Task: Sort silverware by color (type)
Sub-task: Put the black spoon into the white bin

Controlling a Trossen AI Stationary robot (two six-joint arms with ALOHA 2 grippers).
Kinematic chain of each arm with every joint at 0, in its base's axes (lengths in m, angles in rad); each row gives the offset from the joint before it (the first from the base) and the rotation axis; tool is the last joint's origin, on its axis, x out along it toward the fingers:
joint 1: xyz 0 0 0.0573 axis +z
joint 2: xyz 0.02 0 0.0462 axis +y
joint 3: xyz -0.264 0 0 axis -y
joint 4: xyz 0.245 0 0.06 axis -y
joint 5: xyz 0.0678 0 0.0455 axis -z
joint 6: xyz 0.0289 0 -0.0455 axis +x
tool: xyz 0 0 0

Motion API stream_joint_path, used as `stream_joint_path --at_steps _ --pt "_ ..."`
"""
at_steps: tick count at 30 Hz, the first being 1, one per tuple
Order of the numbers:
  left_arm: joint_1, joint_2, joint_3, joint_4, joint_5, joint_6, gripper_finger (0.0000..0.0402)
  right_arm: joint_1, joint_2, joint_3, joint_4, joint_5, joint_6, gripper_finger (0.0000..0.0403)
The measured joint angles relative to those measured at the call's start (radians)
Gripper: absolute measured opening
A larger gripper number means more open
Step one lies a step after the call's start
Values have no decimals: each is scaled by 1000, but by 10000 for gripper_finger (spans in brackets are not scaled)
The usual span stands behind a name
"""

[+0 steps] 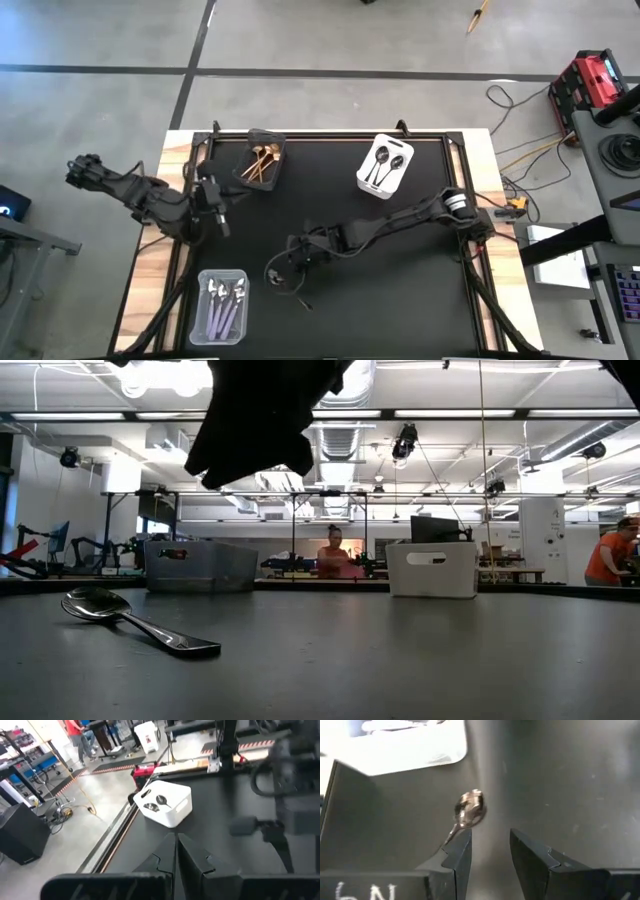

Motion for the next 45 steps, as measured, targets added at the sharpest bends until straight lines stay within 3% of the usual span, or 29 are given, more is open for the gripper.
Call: stream_joint_path --at_steps 9,14,21,29,45 --pt "0 -32 -17 87 2 73 0 35 77 35 0 2 -86 123" --pt "-3 -56 -96 179 11 123 0 47 107 38 6 2 -56 123" --pt "-3 -102 -108 337 15 218 0 61 112 36 12 2 1 123" --pt "-5 -159 -147 360 200 153 0 81 112 36 34 28 47 123" --pt "-9 -182 -149 314 322 93 0 110 112 35 232 140 61 123"
